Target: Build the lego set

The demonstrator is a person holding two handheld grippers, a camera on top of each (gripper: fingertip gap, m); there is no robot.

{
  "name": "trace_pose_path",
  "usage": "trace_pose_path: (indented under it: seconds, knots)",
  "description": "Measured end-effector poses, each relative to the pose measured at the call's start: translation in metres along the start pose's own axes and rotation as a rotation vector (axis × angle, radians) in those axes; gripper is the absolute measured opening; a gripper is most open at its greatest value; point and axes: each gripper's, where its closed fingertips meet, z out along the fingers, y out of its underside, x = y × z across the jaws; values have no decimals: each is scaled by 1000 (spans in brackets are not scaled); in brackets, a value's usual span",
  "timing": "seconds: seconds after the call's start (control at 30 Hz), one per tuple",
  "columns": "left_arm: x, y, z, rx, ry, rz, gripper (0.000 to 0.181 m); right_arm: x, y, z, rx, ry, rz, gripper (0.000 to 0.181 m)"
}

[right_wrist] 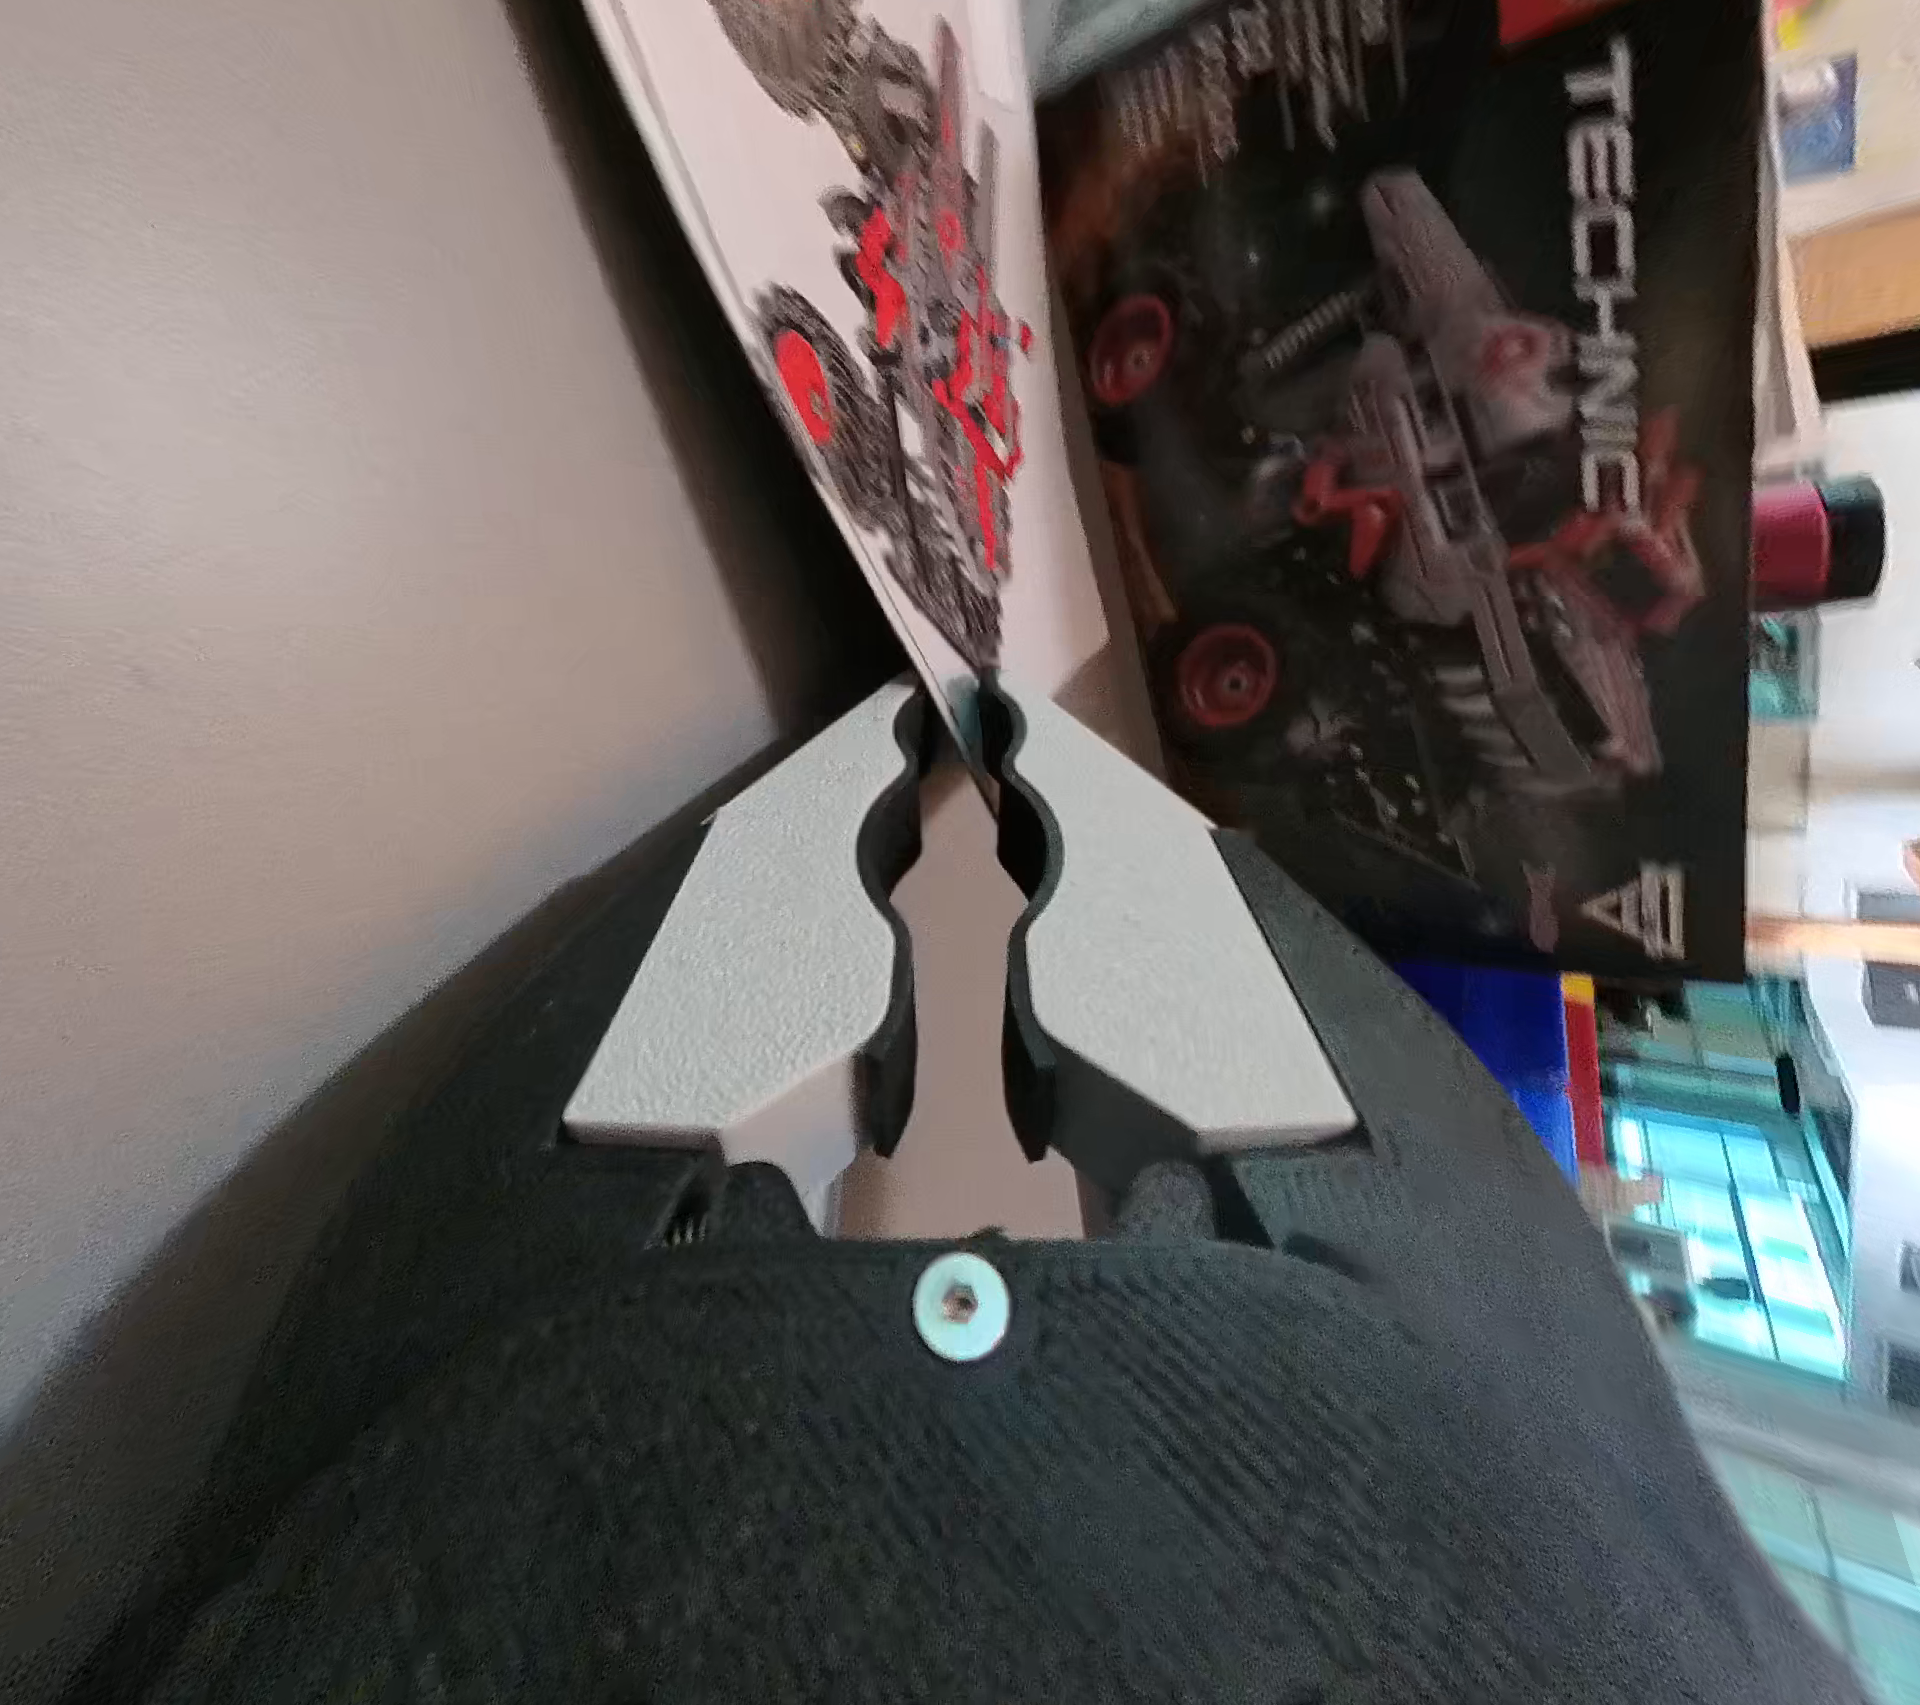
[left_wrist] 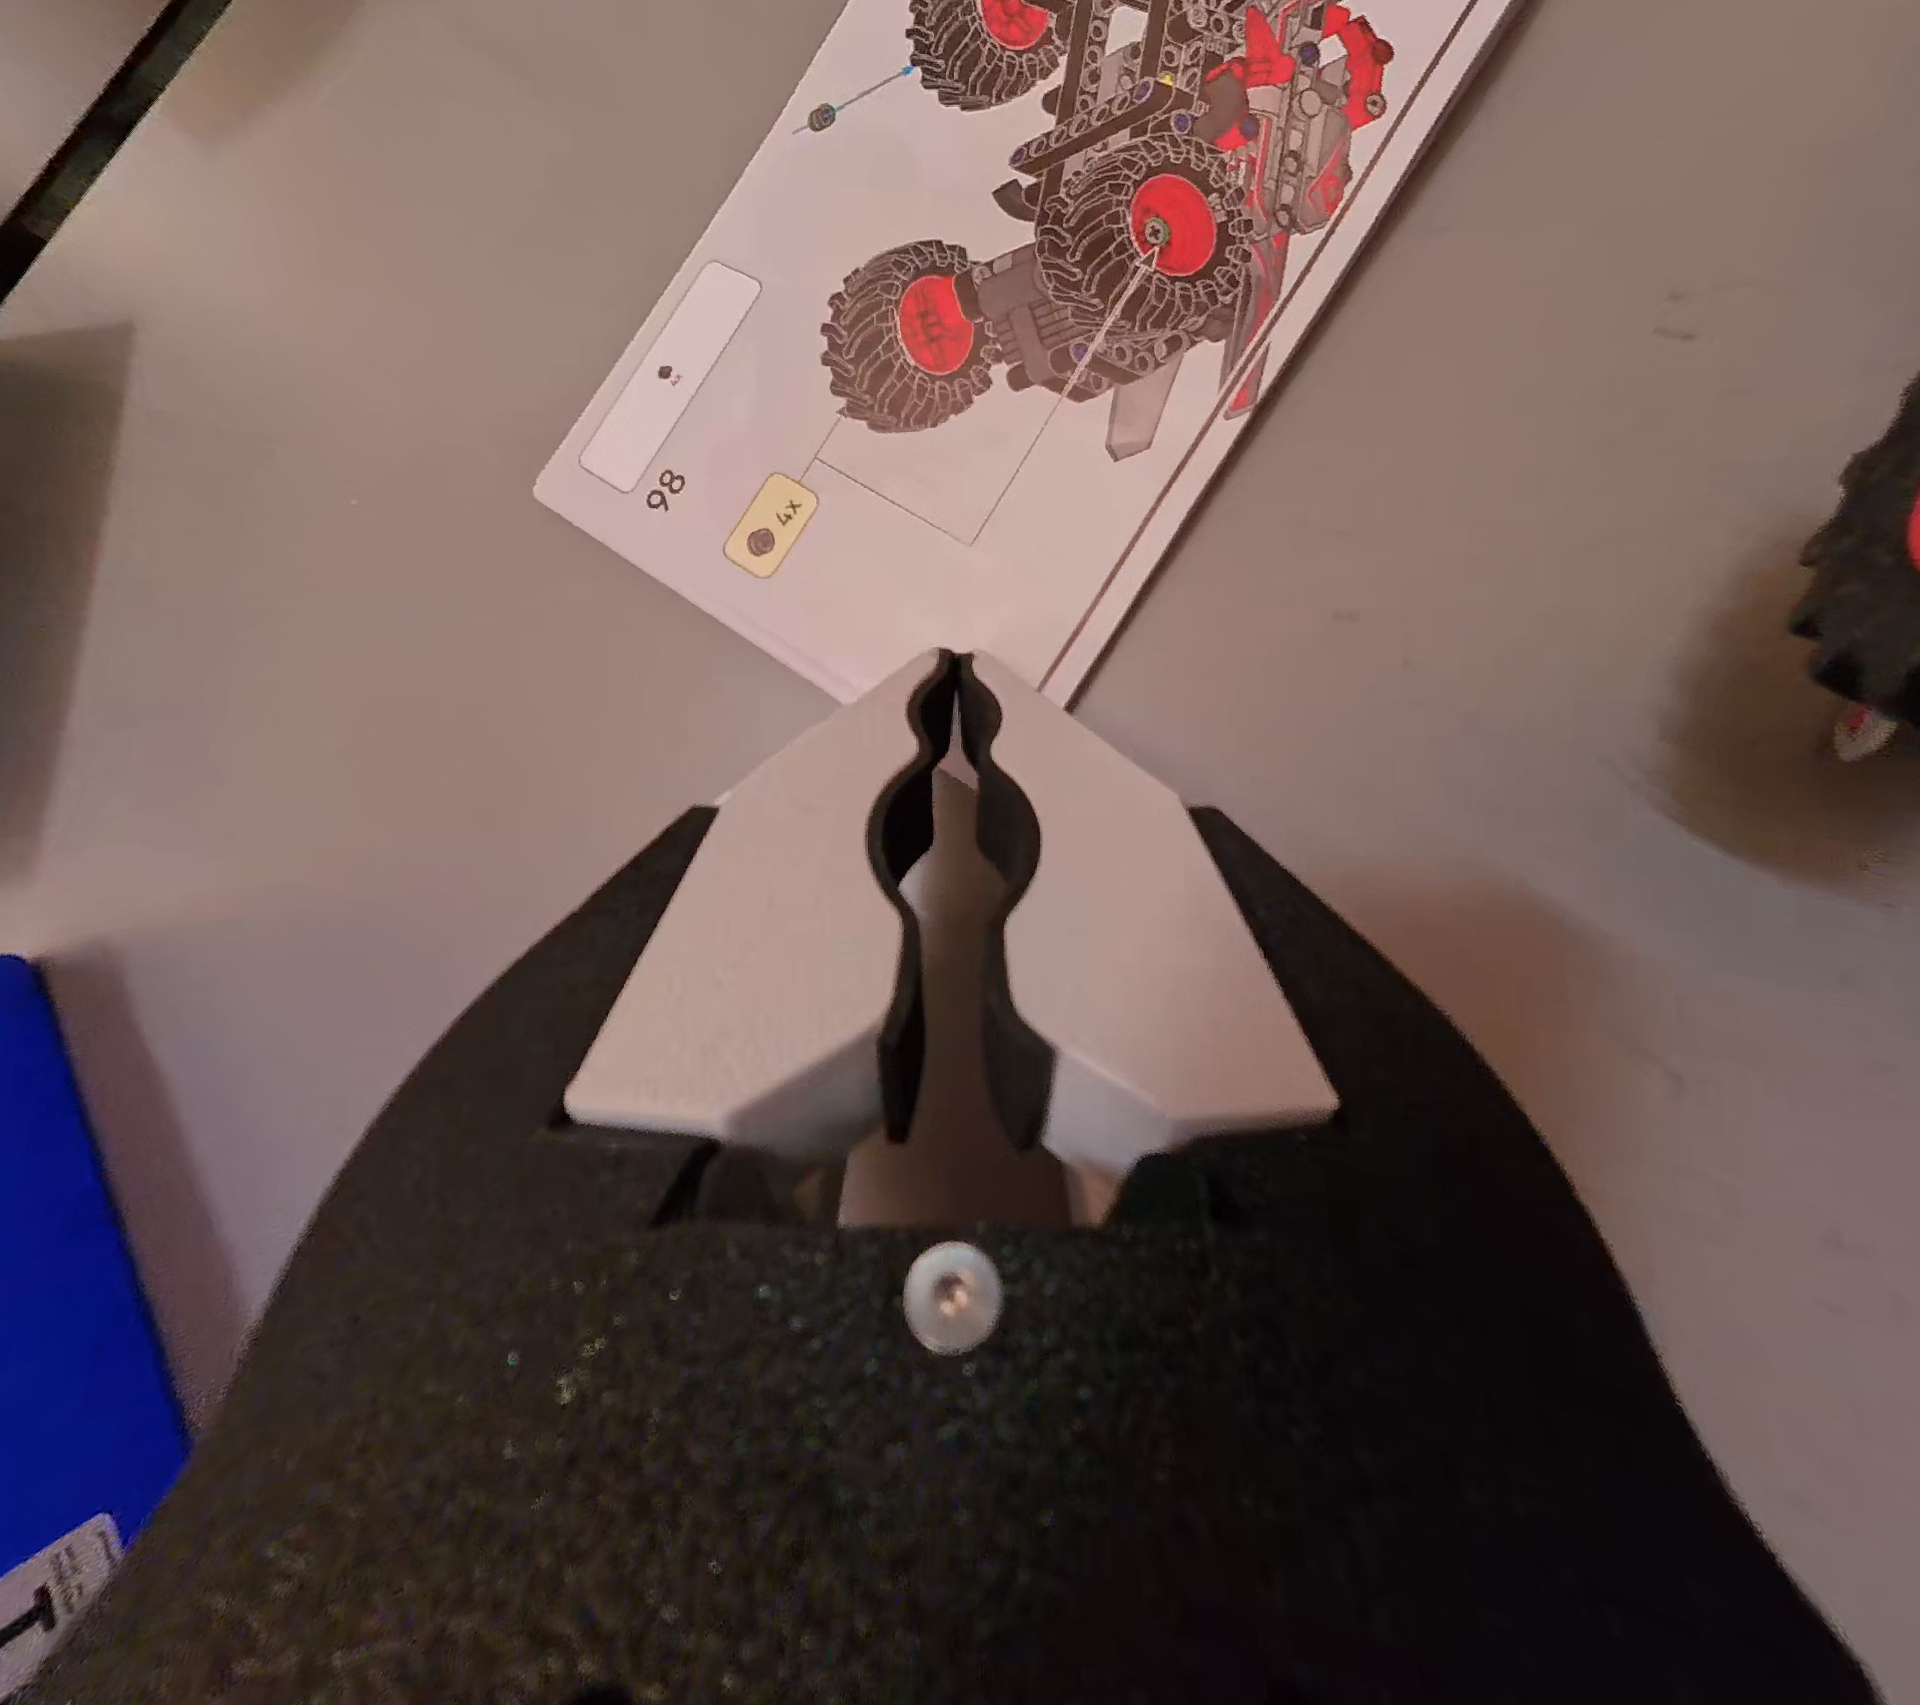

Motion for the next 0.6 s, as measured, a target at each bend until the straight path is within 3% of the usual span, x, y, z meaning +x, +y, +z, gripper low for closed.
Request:
trace_pose_path:
  seconds: [0.23, 0.33, 0.43, 0.6]
  knots:
    - [-1, -7, -9, 35, -7, 4, 2, 45, 15, -7, -5, 256, 137, 14]
    - [28, -24, -16, 134, 161, 38, 3, 59, 14, -17, 44, 352, 146, 14]
    - [55, -36, -26, 209, 289, 127, 18, 68, 21, -24, 57, 429, 184, 14]
    - [81, -28, -45, 259, 421, 342, 51, 67, 32, -25, 38, 435, 220, 16]
